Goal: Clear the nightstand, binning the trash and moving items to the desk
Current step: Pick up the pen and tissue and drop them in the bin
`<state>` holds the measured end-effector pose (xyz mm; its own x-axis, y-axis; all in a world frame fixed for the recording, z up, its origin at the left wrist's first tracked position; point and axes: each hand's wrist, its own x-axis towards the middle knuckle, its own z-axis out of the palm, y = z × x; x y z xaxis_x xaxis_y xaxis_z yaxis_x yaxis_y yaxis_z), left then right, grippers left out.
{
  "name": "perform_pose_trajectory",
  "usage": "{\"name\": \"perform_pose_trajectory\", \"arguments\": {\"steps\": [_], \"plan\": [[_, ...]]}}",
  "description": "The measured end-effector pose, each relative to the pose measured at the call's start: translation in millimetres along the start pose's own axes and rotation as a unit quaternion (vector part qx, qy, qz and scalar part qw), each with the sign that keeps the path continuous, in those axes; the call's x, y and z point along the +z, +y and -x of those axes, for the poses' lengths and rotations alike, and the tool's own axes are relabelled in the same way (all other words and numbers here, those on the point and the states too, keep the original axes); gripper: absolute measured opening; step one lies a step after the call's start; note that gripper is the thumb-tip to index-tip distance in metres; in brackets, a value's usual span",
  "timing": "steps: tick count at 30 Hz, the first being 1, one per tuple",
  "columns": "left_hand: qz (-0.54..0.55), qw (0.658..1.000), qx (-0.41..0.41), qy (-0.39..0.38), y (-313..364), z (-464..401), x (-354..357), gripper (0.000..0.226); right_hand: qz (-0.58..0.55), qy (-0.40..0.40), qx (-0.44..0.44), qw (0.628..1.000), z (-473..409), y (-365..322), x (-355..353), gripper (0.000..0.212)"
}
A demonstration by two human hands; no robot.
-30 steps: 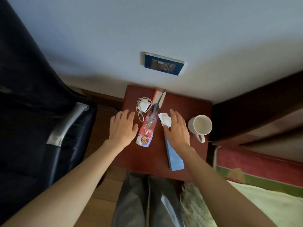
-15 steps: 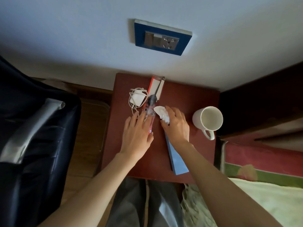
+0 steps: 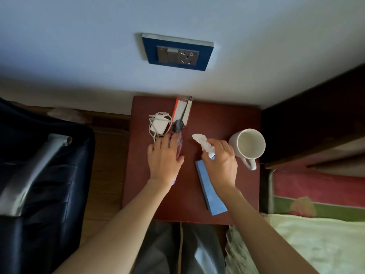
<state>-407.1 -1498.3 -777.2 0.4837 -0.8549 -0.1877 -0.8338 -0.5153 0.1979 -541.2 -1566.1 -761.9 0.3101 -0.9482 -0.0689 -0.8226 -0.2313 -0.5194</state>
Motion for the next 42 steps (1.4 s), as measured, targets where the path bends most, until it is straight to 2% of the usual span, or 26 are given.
{"name": "perform_pose_trajectory", "arguments": {"steps": [6, 11, 16, 22, 29, 35, 39, 42], "plan": [[0.094, 0.99, -0.002, 0.11, 6, 8, 7, 0.045, -0.029, 0.015, 0.019, 0.999, 6, 3, -5, 0.032], [0.165, 0.977, -0.021, 0.135, 12, 19, -18, 0.037, -0.035, 0.029, 0.007, 0.999, 11, -6, -25, 0.028], [0.216, 0.966, -0.014, 0.139, 15, 38, -68, 0.023, -0.041, 0.087, 0.024, 0.995, 21, -29, -73, 0.027], [0.279, 0.955, 0.044, 0.086, 27, 76, -155, 0.027, -0.052, 0.16, 0.052, 0.984, 68, -58, -162, 0.031], [0.302, 0.94, 0.158, 0.03, 63, 138, -238, 0.031, -0.137, 0.224, 0.167, 0.95, 171, -66, -261, 0.028], [0.324, 0.915, 0.237, -0.046, 107, 207, -269, 0.03, -0.139, 0.292, 0.258, 0.91, 268, -60, -310, 0.029], [0.33, 0.881, 0.322, -0.101, 139, 252, -277, 0.043, -0.119, 0.346, 0.3, 0.881, 334, -54, -333, 0.028], [0.316, 0.854, 0.393, -0.129, 162, 292, -278, 0.036, -0.087, 0.396, 0.327, 0.854, 389, -49, -346, 0.029]]}}
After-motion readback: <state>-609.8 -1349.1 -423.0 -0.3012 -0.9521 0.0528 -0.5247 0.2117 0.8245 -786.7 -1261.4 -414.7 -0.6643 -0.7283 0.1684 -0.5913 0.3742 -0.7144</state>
